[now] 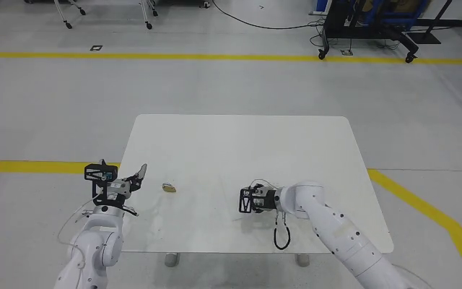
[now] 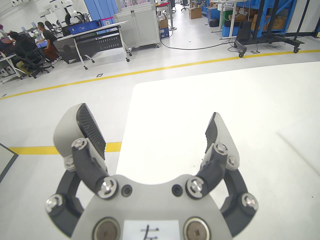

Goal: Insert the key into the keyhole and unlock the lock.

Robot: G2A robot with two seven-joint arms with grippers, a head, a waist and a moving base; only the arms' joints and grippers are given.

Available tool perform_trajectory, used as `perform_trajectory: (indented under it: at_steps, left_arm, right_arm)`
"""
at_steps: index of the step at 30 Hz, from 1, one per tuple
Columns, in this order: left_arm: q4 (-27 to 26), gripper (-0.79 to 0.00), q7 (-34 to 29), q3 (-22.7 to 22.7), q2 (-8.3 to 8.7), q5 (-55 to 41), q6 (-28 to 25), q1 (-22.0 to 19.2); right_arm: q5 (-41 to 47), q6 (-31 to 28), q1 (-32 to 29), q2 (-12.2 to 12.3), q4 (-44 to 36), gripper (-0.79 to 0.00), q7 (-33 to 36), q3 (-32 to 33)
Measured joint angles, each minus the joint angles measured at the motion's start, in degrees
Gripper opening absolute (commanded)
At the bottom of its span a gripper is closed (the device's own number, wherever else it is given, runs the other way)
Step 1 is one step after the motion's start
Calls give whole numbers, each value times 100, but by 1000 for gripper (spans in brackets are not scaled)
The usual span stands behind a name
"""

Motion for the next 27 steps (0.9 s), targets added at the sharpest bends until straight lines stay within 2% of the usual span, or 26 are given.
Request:
perform_trajectory:
  at_steps: [4, 6, 7, 16, 27]
  left_arm:
    - [0, 0, 0, 0, 0, 0, 0, 0]
    - [0, 0, 0, 0, 0, 0, 0, 0]
    - [0, 0, 0, 0, 0, 0, 0, 0]
    - [0, 0, 0, 0, 0, 0, 0, 0]
    - [0, 0, 0, 0, 0, 0, 0, 0]
  right_arm:
    - [17, -6, 100, -28, 65, -646, 65, -119]
    - [34, 17, 139, -43, 89, -717, 97, -173]
    - [39, 27, 153, -47, 99, -782, 111, -192]
    - [142, 232, 170, -59, 89, -785, 225, -207]
    - [822, 540, -91, 7, -66, -785, -395, 223]
